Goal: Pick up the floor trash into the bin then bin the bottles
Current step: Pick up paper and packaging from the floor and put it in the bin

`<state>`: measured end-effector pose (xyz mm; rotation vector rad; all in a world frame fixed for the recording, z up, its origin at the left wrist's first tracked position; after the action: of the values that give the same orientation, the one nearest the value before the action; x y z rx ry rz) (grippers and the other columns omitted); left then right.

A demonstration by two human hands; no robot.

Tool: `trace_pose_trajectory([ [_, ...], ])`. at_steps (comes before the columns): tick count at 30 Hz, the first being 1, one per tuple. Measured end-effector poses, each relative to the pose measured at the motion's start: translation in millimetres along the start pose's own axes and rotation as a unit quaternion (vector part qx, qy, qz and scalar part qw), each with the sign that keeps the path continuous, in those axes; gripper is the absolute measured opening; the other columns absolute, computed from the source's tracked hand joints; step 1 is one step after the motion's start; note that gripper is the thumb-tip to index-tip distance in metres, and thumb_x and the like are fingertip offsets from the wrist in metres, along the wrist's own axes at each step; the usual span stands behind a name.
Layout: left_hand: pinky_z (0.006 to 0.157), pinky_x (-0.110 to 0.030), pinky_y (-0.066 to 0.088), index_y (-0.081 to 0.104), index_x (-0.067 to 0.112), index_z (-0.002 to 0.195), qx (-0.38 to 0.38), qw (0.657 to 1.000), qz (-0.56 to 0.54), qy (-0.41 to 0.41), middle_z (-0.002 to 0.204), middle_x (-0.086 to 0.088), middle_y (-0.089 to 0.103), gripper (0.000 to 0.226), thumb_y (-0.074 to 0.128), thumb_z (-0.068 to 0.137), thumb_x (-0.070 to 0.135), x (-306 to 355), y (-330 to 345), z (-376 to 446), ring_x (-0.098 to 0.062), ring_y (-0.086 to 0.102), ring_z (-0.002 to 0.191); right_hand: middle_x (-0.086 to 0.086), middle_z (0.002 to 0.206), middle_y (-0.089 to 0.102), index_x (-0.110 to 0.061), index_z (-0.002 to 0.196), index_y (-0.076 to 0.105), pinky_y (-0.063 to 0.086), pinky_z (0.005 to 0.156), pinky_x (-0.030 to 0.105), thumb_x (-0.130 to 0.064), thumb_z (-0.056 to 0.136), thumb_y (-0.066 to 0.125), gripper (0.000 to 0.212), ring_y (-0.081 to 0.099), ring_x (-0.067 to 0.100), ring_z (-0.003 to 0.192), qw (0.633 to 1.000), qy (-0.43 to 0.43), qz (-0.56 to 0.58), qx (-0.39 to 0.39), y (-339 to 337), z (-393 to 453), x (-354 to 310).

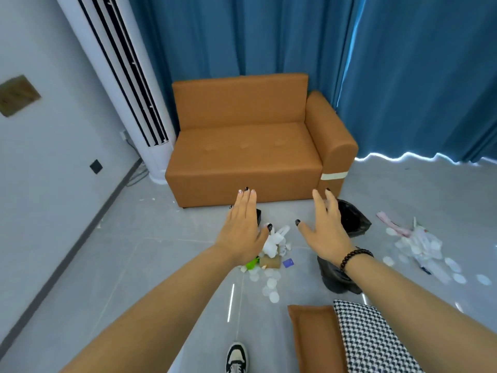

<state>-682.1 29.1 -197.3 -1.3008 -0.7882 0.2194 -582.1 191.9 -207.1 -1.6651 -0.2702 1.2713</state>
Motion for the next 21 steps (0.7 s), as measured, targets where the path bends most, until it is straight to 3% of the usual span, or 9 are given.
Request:
trace_pose_trajectory([
  [5,0.121,-0.035,0.002,-0.008,0.003,0.15,-0.038,0.999,-0.022,0.028,0.161,-0.008,-0.011,0.075,0.039,0.1,0.032,-50,21,98,-0.02,-0.016,0.147,0.01,0.157,-0.01,-0.014,0.151,0.004,0.013,0.116,0.036,-0.031,0.093,0.056,0.08,-0.003,0.026,0.146,0.996,0.077,0.03,0.021,36,79,20],
  [8,0.121,-0.035,0.002,-0.007,0.003,0.151,-0.057,0.997,-0.037,0.032,0.161,-0.008,-0.009,0.075,0.041,0.099,0.031,-71,35,145,-0.019,-0.015,0.147,0.008,0.157,-0.011,-0.014,0.152,0.004,0.016,0.117,0.036,-0.028,0.093,0.056,0.079,-0.002,0.024,0.147,0.991,0.125,0.055,0.013,55,111,35],
  [11,0.121,-0.035,0.001,-0.007,0.003,0.15,-0.092,0.994,-0.051,0.03,0.161,-0.008,-0.009,0.077,0.041,0.099,0.034,-84,55,184,-0.02,-0.015,0.147,0.005,0.157,-0.013,-0.017,0.152,0.003,0.023,0.116,0.039,-0.028,0.093,0.055,0.079,0.012,0.026,0.146,0.985,0.158,0.07,-0.006,69,134,53],
  [14,0.121,-0.033,0.0,-0.007,0.004,0.151,-0.117,0.991,-0.066,0.028,0.161,-0.008,-0.009,0.076,0.04,0.1,0.036,-87,77,227,-0.02,-0.015,0.147,0.003,0.156,-0.013,-0.017,0.151,0.004,0.031,0.111,0.036,-0.03,0.093,0.055,0.078,0.043,0.032,0.131,0.977,0.198,0.078,-0.018,72,166,79],
  [21,0.121,-0.033,0.0,-0.007,0.004,0.151,-0.158,0.983,-0.091,0.012,0.161,-0.009,-0.01,0.077,0.042,0.099,0.035,-82,140,300,-0.02,-0.013,0.148,0.012,0.156,-0.009,-0.012,0.151,0.005,0.037,0.107,0.039,-0.024,0.093,0.055,0.078,0.046,0.038,0.125,0.964,0.253,0.068,-0.057,76,225,145],
])
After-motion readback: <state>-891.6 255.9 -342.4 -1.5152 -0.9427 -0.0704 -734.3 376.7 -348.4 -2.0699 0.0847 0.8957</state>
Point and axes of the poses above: each hand's wrist, its own z-axis towards the middle knuckle, its own y-axis out of the palm, x = y × z, the point moved 4 cm from there along z, towards the middle knuckle
